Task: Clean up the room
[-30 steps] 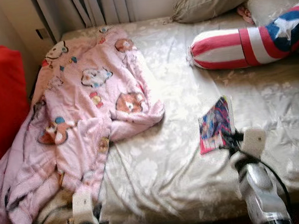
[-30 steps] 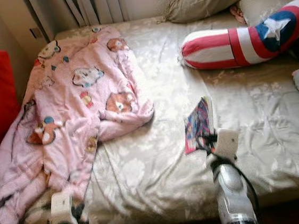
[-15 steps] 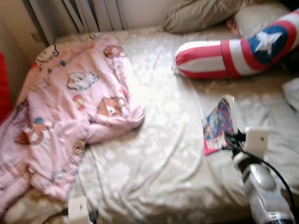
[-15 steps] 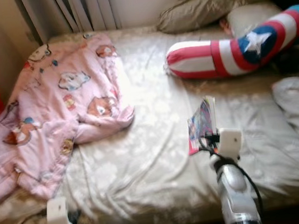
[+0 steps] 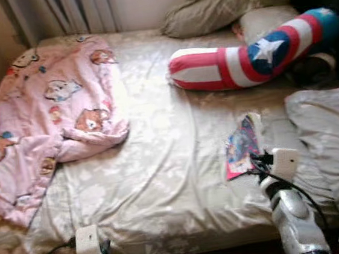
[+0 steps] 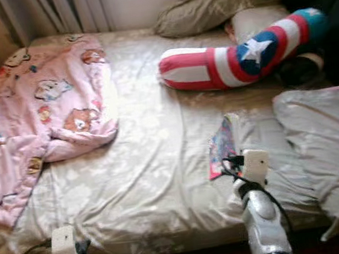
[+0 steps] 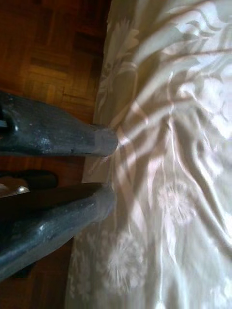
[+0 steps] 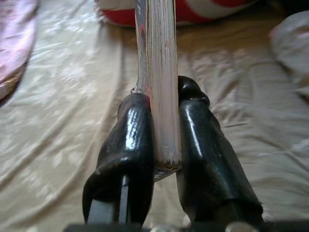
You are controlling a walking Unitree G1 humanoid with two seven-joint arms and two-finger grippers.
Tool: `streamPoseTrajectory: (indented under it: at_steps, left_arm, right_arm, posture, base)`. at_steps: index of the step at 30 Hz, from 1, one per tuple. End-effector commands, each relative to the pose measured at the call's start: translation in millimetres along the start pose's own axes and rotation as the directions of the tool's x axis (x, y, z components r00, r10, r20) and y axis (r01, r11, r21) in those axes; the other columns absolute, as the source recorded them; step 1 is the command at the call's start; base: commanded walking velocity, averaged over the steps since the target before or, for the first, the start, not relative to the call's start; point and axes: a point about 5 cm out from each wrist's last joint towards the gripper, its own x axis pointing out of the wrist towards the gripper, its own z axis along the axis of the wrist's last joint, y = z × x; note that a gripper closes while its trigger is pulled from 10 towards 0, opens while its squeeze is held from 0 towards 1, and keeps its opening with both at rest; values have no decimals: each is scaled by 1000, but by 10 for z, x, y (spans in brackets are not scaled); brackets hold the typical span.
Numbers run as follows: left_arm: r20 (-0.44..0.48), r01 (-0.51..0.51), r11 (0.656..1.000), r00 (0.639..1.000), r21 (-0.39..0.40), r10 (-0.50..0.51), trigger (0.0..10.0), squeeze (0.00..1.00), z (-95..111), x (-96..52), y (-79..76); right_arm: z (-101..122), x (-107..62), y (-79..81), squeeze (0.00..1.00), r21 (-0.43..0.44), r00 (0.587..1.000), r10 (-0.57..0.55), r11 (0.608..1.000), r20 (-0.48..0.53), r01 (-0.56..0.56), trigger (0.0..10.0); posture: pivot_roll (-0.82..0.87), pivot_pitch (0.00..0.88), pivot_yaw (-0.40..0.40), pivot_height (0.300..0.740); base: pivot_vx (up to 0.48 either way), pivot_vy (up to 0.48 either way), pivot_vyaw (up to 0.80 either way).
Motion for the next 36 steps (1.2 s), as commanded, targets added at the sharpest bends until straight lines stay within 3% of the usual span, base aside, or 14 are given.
streamPoseTrajectory:
  at_steps: [1,7,29,36]
  left_arm:
    - [-26,1,1000,1000,-5,-1,10000,0,-62,-16,-9]
    - [-26,-1,1000,1000,-11,0,10000,0,-63,-17,-14]
    - [-21,-2,999,1000,-37,1,10000,0,-48,-12,2]
    - [-22,1,1000,1000,-31,-2,10000,0,-49,-12,-3]
  right_arm:
    - [79,0,-38,0,-12,999,-2,1000,35,3,10000]
    - [75,-4,-41,0,-22,1000,2,1000,30,-1,10000]
    - [54,-13,-38,0,-12,1000,10,1000,16,-9,10000]
    - [51,-8,-19,0,-20,1000,24,1000,12,-24,10000]
  posture:
    - [-3,159,8,740]
    - [-2,166,6,740]
    - [-2,176,4,740]
    - [-1,174,4,740]
  base:
    - [0,-401,0]
    - [0,-371,0]
    - [0,0,0]
    - [271,0,0]
